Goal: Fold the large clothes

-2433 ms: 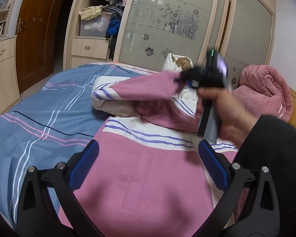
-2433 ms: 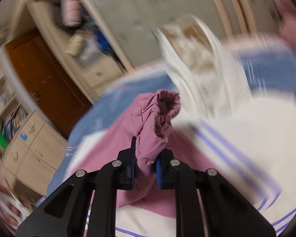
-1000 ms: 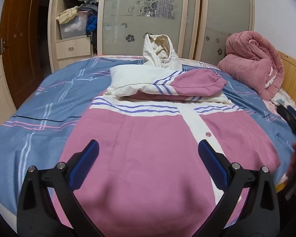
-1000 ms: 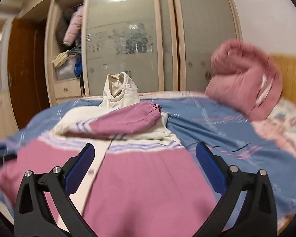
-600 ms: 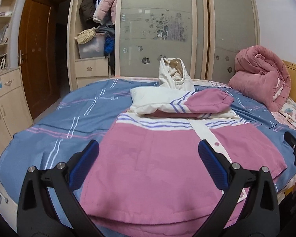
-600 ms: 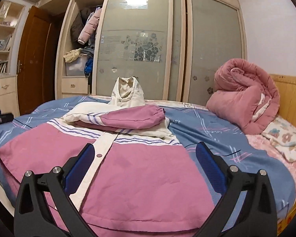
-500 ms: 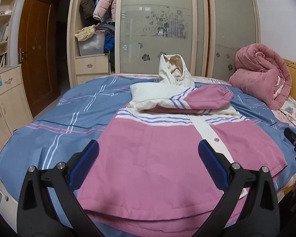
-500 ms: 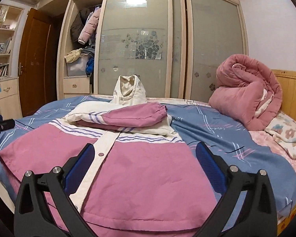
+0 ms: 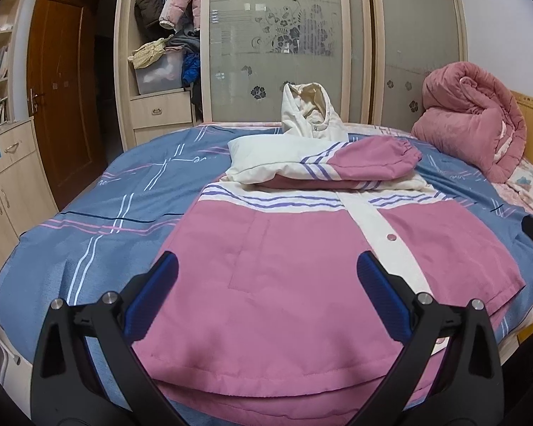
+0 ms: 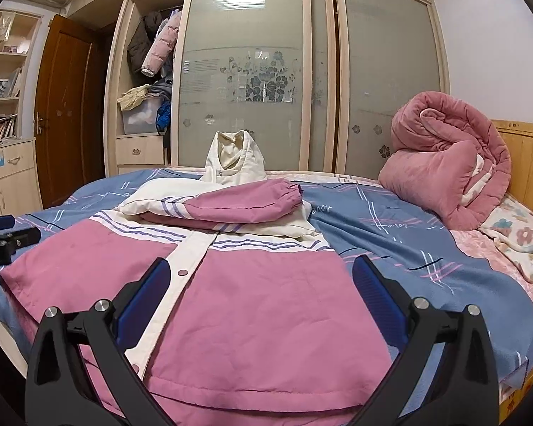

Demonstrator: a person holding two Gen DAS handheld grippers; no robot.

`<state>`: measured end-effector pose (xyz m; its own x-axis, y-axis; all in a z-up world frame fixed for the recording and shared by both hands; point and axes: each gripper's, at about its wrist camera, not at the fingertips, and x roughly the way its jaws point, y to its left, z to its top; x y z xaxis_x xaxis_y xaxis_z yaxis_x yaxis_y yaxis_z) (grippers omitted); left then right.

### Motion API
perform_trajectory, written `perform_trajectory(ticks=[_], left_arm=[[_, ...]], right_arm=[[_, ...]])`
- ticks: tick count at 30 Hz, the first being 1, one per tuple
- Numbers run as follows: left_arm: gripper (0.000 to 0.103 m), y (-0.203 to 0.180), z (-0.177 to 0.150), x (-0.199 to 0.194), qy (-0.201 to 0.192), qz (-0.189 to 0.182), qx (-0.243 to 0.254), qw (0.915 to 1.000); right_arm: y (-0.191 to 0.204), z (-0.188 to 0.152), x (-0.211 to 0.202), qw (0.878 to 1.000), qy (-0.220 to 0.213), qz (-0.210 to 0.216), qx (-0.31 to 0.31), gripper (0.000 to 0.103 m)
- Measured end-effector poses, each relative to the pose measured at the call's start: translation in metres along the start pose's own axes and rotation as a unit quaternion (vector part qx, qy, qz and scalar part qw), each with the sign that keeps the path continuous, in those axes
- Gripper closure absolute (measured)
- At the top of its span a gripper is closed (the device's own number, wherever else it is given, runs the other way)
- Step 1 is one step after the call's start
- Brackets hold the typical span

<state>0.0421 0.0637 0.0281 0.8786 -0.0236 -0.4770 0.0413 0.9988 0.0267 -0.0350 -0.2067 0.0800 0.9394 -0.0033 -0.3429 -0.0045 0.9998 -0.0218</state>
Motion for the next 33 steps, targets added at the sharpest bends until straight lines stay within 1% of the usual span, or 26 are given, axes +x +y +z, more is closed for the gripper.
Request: perform_trajectory(ticks=[6, 11, 27, 33], left_arm=[[0.002, -0.0048, -0.0029, 0.0031, 0.006, 0.009, 0.016, 0.9998], [0.002, -0.0028, -0.0045, 0.004, 0.012, 0.005, 0.012, 0.9998], [0.002, -0.0017, -0.0045, 0.0054, 0.014, 0.002, 0.01, 0.9999], [0.002, 0.001, -0.0038, 0.0108, 0.025, -0.002, 0.002, 0.9997]], right_arm=[[0.0022, 0.0001, 0.0012, 1.0, 0.002, 0.004, 0.001, 0.001], [0.0045, -0.0007, 0.0026, 1.0, 0.005, 0.004, -0.001, 0.001], [0.008, -0.0005, 0.0044, 1.0, 0.009, 0.007, 0.0, 0.001], [0.0087, 0.002, 0.0052, 1.0, 0.006, 0.013, 0.0, 0.001]])
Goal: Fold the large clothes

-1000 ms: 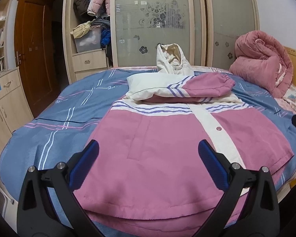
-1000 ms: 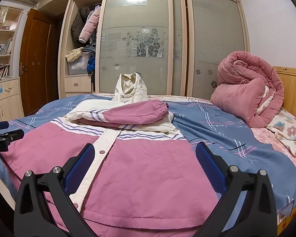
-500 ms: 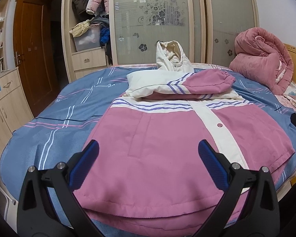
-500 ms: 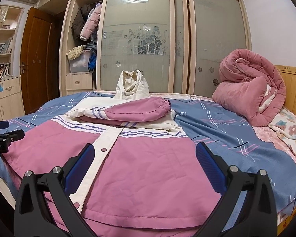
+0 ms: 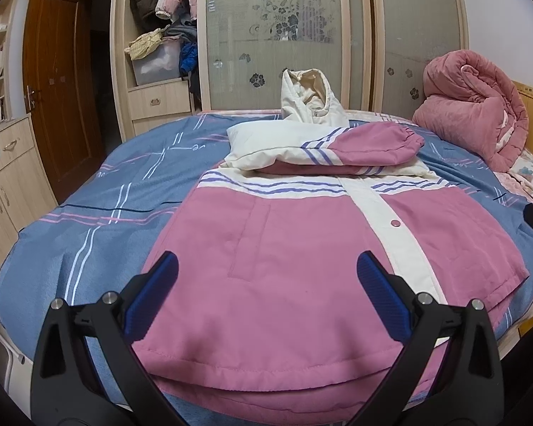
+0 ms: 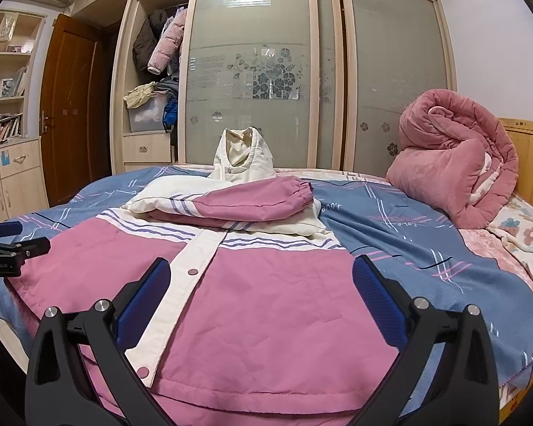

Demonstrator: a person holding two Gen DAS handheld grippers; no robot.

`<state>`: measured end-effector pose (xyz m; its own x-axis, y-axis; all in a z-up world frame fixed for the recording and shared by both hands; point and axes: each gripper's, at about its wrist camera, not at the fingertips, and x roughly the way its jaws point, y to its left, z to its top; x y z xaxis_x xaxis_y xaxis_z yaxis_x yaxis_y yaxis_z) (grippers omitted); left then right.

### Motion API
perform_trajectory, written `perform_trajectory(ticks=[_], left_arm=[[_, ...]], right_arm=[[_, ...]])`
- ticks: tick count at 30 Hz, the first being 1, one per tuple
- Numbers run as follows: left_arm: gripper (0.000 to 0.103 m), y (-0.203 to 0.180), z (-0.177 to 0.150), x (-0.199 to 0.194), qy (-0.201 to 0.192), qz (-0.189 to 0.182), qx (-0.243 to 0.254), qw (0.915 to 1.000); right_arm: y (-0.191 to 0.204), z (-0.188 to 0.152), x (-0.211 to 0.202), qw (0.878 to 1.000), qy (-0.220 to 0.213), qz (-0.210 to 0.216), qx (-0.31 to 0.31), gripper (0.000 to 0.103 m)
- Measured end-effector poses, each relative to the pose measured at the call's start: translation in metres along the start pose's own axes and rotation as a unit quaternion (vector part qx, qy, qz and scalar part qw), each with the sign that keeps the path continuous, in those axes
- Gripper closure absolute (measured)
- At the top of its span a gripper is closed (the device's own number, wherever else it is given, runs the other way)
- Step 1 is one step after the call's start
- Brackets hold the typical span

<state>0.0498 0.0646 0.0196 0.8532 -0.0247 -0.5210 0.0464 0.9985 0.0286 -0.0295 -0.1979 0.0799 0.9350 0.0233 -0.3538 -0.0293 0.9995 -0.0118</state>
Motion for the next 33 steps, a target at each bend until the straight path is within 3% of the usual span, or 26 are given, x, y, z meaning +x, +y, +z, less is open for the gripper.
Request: perform_trajectory(ticks=[11, 15, 21, 23, 29, 33], left_arm=[[0.002, 0.004, 0.007, 0.009, 0.026, -0.013, -0.004, 0.9996], [0.002, 0.006, 0.028, 0.018, 0.042, -0.034, -0.003, 0.9985], [0.002, 0.004, 0.108, 0.061, 0.063, -0.06, 0.03, 0.9957], [0.002, -0.001, 0.137, 0.086, 0.073, -0.048, 0.048, 0.995], [0.002, -0.039, 0.229, 0.188, 0.079, -0.035, 0.123, 0.9885], [0.002, -0.057, 0.278, 0.261, 0.096, -0.036, 0.112, 0.9885]], right_arm=[[-0.008, 0.001, 0.007, 1.0, 0.005, 0.004, 0.015, 0.001], [-0.015, 0.002, 0.014, 0.999, 0.016, 0.006, 0.034, 0.001], [-0.018, 0.006, 0.025, 0.998, 0.022, 0.021, 0.054, 0.001], [-0.017, 0.007, 0.031, 0.998, 0.026, 0.025, 0.06, 0.001], [-0.015, 0.009, 0.051, 0.996, 0.043, 0.034, 0.073, 0.001], [-0.013, 0.009, 0.065, 0.995, 0.058, 0.046, 0.071, 0.001]])
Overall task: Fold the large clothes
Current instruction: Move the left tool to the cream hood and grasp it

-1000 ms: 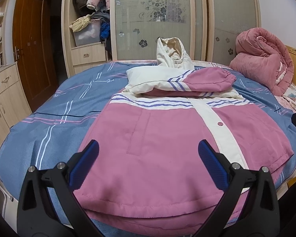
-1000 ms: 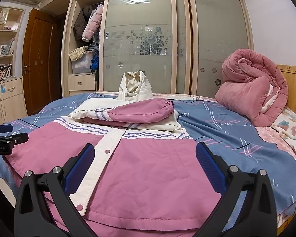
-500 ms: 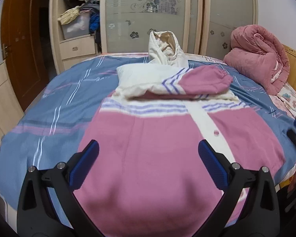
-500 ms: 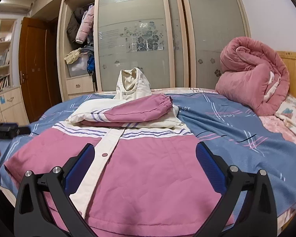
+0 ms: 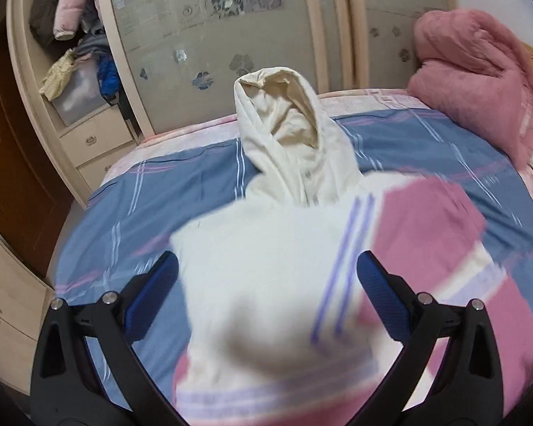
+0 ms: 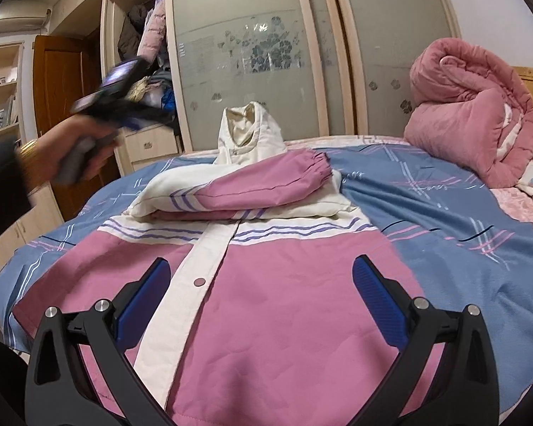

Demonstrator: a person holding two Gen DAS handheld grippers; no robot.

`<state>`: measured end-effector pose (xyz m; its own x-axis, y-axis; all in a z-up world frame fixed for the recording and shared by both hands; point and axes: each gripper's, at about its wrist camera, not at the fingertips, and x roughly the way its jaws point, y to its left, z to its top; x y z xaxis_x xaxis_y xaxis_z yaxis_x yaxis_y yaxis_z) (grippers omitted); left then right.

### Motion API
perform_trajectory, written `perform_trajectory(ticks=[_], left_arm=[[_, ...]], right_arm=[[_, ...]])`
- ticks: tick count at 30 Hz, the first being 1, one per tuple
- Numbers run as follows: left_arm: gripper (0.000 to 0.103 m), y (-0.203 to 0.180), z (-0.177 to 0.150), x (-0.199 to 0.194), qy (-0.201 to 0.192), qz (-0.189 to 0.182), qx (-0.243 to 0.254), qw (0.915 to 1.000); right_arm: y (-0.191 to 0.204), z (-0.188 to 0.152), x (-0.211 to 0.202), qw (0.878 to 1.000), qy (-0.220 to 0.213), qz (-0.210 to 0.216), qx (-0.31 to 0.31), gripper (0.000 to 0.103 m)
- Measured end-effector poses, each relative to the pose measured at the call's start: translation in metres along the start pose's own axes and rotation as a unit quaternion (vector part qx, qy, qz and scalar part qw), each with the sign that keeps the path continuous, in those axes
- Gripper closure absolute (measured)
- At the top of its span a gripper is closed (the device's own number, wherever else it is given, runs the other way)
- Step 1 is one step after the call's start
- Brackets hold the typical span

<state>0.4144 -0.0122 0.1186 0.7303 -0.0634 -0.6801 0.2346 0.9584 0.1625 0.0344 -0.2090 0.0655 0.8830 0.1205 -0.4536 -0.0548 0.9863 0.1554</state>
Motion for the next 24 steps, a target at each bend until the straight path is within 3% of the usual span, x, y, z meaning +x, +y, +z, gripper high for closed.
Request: perform_trajectory(ticks=[5, 9, 14, 17, 19, 20, 21, 22, 24], left_arm=[[0.002, 0.003, 0.067, 0.078, 0.035, 0.015, -0.035, 0.9987], [0.003, 0.004, 0.113, 0.138, 0.05, 0.053, -0.036, 0.9967], [0.033, 0.016, 0.137, 0.203, 0.08, 0.061, -0.078, 0.9919], [0.033, 0.022, 0.143, 0.236, 0.096, 0.089, -0.087, 0.9876], [0.038, 0.029, 0.141, 0.246, 0.105, 0.086, -0.103, 0.9854], [0.055, 0.032, 0.14, 0.248, 0.108, 0.082, -0.113, 0.9843], [0.084, 0.037, 0.137, 0.248, 0.112, 0.068, -0.126, 0.9833], [0.093, 0.04, 0.135, 0.246, 0.113, 0.055, -0.134, 0.983], [0.096, 0.044, 0.131, 0.234, 0.098, 0.037, -0.139, 0.9846]], right_arm=[[-0.004, 0.0, 0.013, 1.0, 0.013, 0.006, 0.005, 0.001], [-0.008, -0.001, 0.02, 1.0, 0.027, 0.012, 0.01, 0.001], [-0.013, -0.004, 0.027, 0.999, 0.043, 0.015, 0.018, 0.001], [-0.015, -0.005, 0.03, 0.998, 0.051, 0.018, 0.024, 0.001], [-0.015, -0.005, 0.03, 0.998, 0.051, 0.018, 0.024, 0.001], [-0.015, -0.005, 0.031, 0.998, 0.052, 0.019, 0.025, 0.001], [-0.016, -0.005, 0.031, 0.998, 0.052, 0.021, 0.026, 0.001], [-0.016, -0.005, 0.031, 0.998, 0.053, 0.022, 0.029, 0.001], [-0.017, -0.004, 0.031, 0.998, 0.052, 0.025, 0.031, 0.001]])
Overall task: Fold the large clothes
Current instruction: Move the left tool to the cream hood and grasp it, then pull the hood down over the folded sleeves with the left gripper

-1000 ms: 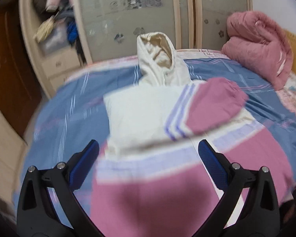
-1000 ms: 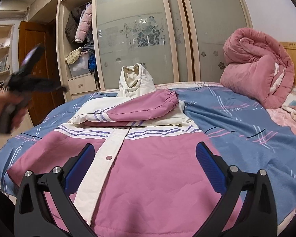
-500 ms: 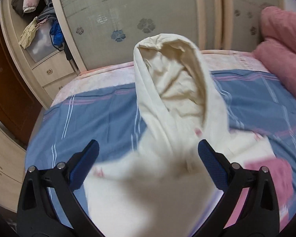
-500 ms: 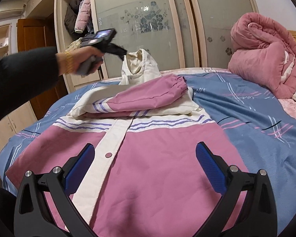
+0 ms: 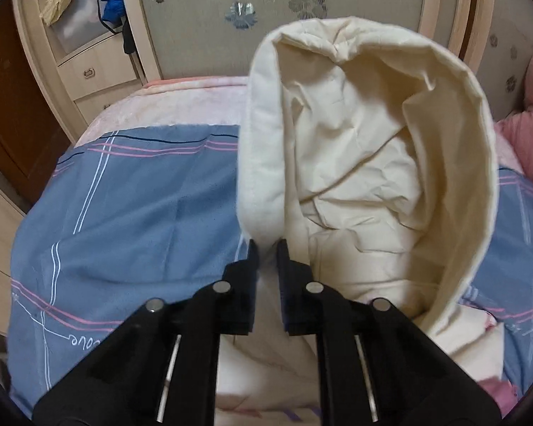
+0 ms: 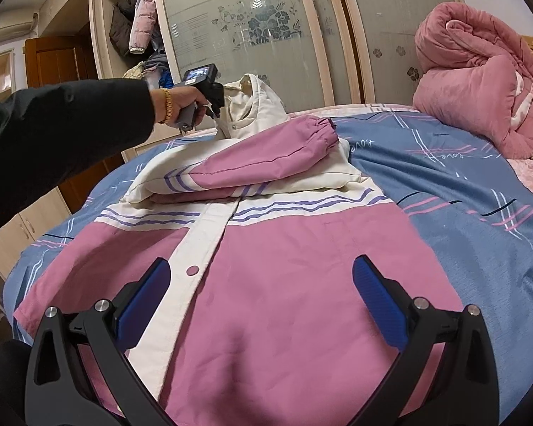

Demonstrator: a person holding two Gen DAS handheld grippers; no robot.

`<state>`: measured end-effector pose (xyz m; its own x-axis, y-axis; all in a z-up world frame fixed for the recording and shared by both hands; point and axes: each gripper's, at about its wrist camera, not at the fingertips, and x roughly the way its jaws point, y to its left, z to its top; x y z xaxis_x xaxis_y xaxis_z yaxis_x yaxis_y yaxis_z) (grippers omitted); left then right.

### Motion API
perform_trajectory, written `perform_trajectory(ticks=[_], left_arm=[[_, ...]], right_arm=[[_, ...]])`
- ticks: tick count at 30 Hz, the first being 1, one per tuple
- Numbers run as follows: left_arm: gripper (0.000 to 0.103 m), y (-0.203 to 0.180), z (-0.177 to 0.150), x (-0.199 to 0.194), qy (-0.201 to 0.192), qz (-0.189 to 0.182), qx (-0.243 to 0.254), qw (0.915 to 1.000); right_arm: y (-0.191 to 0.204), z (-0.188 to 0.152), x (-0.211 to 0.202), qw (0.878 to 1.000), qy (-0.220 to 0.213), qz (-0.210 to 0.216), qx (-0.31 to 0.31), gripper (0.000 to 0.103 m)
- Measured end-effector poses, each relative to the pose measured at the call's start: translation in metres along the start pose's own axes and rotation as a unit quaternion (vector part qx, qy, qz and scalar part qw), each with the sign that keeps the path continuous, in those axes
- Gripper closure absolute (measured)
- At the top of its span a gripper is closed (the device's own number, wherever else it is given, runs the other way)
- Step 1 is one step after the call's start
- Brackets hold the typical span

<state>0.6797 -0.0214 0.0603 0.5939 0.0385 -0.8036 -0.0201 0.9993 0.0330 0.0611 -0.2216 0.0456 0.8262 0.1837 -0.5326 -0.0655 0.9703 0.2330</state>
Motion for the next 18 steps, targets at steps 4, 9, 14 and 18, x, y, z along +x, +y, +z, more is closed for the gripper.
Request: perform_trajectory(ticks=[4, 9, 14, 18], left_arm=[[0.098, 0.009, -0.023, -0.038, -0.023, -0.056, 0.016, 0.998], [0.099, 0.031, -0.08, -0.098, -0.036, -0.126, 0.031, 0.9909], [0.103, 0.064, -0.157, -0.136, -0.029, -0.161, 0.009, 0.9865], [0.103, 0.087, -0.219, -0.127, 0.007, -0.15, -0.026, 0.9884]], right_arm=[[0.001, 0.0, -0.002, 1.0, -0.001, 0.005, 0.003, 0.001], [0.003, -0.001, -0.003, 1.0, -0.002, 0.008, 0.0, 0.001], [0.005, -0.002, -0.001, 1.0, 0.001, 0.006, -0.005, 0.001], [0.009, -0.003, 0.003, 1.0, 0.007, 0.006, -0.009, 0.001]])
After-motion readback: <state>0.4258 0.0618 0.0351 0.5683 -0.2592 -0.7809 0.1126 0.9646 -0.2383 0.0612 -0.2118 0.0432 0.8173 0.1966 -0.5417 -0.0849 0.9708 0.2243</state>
